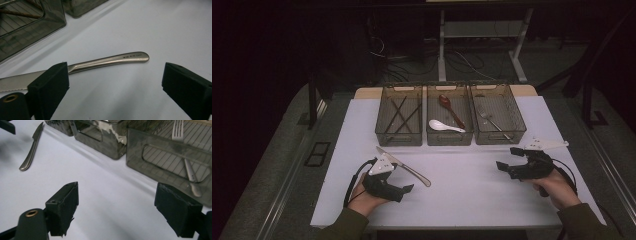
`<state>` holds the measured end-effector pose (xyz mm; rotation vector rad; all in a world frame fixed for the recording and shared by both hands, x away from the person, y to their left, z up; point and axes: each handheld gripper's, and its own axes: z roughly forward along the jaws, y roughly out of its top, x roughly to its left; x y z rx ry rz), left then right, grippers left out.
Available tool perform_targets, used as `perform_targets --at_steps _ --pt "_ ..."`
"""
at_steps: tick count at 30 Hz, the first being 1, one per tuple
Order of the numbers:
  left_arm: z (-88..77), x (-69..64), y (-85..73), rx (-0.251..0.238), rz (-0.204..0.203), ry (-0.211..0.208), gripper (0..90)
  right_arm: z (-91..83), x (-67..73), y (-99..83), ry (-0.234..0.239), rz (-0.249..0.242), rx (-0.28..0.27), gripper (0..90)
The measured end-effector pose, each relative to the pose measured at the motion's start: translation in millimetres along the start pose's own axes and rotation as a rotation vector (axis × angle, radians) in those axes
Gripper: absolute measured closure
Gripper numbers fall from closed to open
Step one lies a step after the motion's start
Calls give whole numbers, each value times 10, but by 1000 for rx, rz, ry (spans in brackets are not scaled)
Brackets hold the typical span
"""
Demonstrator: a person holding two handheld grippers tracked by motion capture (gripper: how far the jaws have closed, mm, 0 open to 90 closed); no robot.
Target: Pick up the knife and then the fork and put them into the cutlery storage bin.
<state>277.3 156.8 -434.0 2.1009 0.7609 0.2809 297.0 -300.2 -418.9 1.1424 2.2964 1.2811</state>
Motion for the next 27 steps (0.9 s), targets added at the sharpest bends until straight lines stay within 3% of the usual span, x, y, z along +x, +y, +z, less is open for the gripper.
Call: perform_targets --at_steps 7,9,14,20,27 --pt "7 135 88 22 0 15 264 -1 127 -147 3 -27 2 188" --pt "14 167 137 13 0 23 348 4 156 -181 4 -42 6 184" --pt "54 278 237 46 2 52 584 0 195 -239 17 -47 17 179" --pt "194 459 320 138 9 100 849 -13 196 -273 21 -52 17 179" --pt "375 657 341 218 -5 140 885 -13 183 -280 24 -42 20 179"
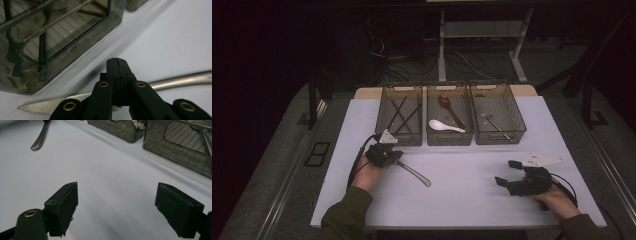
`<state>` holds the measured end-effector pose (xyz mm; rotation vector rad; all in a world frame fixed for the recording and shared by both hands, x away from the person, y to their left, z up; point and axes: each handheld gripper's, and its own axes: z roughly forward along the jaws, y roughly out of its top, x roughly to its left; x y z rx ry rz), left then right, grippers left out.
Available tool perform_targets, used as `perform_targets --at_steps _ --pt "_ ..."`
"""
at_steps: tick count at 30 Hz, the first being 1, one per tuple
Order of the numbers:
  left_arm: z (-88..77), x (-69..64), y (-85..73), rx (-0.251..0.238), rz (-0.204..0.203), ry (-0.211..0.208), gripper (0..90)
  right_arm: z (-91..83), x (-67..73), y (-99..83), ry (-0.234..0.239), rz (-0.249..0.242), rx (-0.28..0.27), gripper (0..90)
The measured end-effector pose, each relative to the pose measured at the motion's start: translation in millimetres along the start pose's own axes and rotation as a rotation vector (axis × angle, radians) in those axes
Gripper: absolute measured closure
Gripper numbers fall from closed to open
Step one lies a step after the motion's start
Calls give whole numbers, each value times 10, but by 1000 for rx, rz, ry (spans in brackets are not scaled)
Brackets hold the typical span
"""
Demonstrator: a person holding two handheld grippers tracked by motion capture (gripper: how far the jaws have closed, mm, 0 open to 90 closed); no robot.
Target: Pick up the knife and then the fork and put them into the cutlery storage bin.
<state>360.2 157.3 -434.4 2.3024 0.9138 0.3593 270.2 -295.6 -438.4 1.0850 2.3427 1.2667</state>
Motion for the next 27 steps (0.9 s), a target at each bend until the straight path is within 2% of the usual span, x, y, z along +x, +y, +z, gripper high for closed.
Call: perform_targets --at_steps 3,10,27 --pt "56 36 1 36 3 29 885 -2 -6 -3 2 1 3 179" --pt "37 55 0 53 7 34 886 -12 -18 -8 -4 5 0 179" --pt "-120 38 -106 114 36 -11 886 -31 -46 -10 -13 7 -7 179"
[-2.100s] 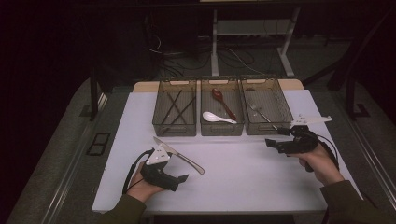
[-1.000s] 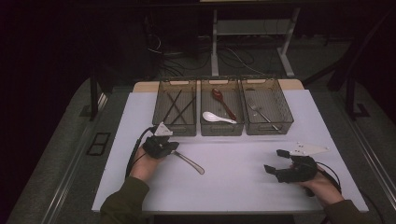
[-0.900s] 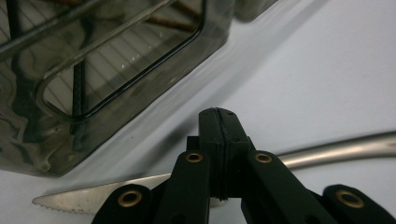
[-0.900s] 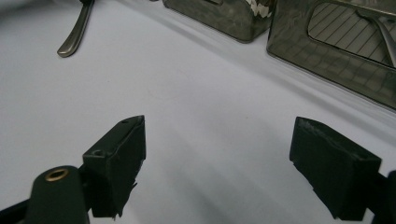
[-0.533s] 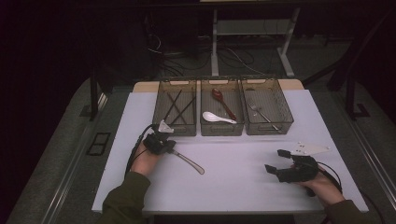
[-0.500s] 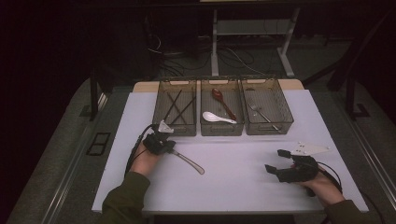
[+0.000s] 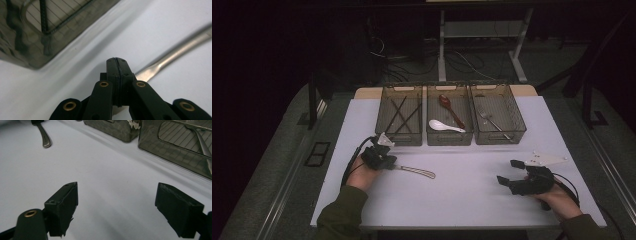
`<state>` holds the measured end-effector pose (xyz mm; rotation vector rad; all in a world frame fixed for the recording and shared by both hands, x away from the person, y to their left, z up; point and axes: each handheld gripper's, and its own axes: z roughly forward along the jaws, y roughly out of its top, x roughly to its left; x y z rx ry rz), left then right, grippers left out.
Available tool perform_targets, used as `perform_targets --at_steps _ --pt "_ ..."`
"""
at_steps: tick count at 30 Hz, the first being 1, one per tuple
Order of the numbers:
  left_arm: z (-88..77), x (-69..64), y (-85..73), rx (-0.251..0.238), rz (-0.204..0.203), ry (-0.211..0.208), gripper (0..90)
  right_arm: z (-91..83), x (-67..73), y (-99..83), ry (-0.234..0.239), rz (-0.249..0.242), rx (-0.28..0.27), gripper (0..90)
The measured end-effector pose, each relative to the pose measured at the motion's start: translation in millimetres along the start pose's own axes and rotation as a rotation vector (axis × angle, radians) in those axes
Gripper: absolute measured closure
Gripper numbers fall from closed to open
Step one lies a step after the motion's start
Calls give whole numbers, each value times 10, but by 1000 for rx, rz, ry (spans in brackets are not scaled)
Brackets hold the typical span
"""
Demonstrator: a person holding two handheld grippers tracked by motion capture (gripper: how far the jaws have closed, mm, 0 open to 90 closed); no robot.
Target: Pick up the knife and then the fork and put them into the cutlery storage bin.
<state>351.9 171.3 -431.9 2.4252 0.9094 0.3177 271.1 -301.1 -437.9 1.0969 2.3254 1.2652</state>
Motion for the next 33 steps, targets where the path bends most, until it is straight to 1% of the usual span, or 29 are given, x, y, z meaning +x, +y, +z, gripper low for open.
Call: perform_targets --at_steps 4,5,6,7,8,9,10,12,14,15,17,19,21,22,24,25,26,27,28,30,32,33 --pt "-48 -28 -74 -4 -7 -27 886 -9 -1 0 -1 8 1 180" --pt "-63 -40 -96 -5 -15 -32 886 -11 -1 0 -2 10 2 180" --pt "-74 -44 -117 -9 -13 -38 886 -12 -2 0 -2 11 3 179" --pt "-84 -58 -139 -17 -22 -44 886 -12 -4 0 -2 10 3 179" --pt "-105 -63 -158 -7 -17 -49 886 -11 -6 -1 -1 8 4 180" --pt "-113 -75 -183 -17 -24 -57 886 -11 -8 -2 -1 7 4 180" --pt "-132 -84 -204 -12 -22 -60 886 -12 -8 -2 -1 7 4 180" --pt "-153 -106 -245 -19 -29 -72 885 -13 -6 0 0 7 2 180" --pt "-174 -122 -274 -18 -35 -80 885 -13 -5 1 -1 6 2 180" --pt "-178 -124 -284 -22 -32 -82 885 -12 -6 1 -1 7 3 179" --pt "-185 -125 -291 -31 -41 -74 885 -12 -3 1 -1 6 2 179" --pt "-209 -98 -276 -66 -52 -75 838 -11 -2 2 -1 5 3 179" --pt "-234 -104 -237 -121 -55 -80 782 -9 -5 2 1 5 3 179" --pt "-238 -118 -211 -145 -55 -94 757 -9 -7 2 2 6 3 180" --pt "-218 -163 -156 -178 -50 -121 705 -8 -11 2 3 8 3 180" --pt "-195 -178 -124 -185 -44 -136 681 -6 -11 2 3 9 3 180" --pt "-163 -200 -95 -196 -40 -146 676 -4 -11 2 3 8 3 180" --pt "-131 -213 -65 -196 -23 -153 676 -2 -13 1 3 2 2 180" --pt "-96 -237 -42 -197 -24 -157 676 0 -10 1 4 2 2 179" --pt "-38 -252 -14 -183 0 -152 678 1 -8 0 7 0 3 179" --pt "10 -245 -10 -170 9 -150 681 3 -6 -1 10 -1 5 180" --pt "26 -246 -15 -167 0 -154 682 3 -4 -1 11 1 5 180"
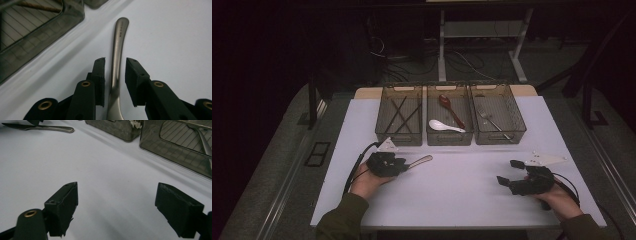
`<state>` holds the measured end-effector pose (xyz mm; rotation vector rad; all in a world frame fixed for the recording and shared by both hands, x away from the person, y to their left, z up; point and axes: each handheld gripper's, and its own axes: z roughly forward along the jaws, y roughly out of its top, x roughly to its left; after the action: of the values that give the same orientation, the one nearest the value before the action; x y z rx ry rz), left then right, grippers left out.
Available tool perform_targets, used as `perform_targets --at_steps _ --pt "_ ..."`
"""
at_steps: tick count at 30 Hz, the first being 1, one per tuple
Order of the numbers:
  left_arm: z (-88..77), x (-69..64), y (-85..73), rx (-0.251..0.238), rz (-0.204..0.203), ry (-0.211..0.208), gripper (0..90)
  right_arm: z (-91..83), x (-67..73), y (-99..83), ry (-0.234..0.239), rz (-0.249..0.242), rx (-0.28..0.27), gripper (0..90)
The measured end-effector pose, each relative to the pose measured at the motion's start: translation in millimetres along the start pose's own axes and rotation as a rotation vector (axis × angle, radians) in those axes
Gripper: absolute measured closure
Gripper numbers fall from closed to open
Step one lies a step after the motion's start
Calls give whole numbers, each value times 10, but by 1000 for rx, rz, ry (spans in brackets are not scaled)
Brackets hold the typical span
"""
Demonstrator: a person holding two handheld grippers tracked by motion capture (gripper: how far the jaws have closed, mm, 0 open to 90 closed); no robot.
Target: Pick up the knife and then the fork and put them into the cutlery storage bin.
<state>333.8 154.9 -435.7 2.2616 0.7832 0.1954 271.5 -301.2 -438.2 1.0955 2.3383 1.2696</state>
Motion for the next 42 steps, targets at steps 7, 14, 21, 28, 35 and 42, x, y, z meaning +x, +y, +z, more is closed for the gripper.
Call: perform_targets --at_steps 7,14,21,28,35,42 --pt "63 -6 -18 14 27 -3 715 -2 3 0 3 3 4 179" --pt "92 -24 -41 23 82 0 778 -2 0 0 2 4 4 179" --pt "89 -28 -40 23 126 1 788 1 3 -1 11 0 4 179" --pt "73 -34 -36 27 131 -18 789 14 -13 -2 27 22 4 165" --pt "47 -90 2 26 148 -49 789 2 -34 38 56 30 49 165" --pt "23 -165 54 19 171 -80 789 -26 -56 113 89 43 122 132"
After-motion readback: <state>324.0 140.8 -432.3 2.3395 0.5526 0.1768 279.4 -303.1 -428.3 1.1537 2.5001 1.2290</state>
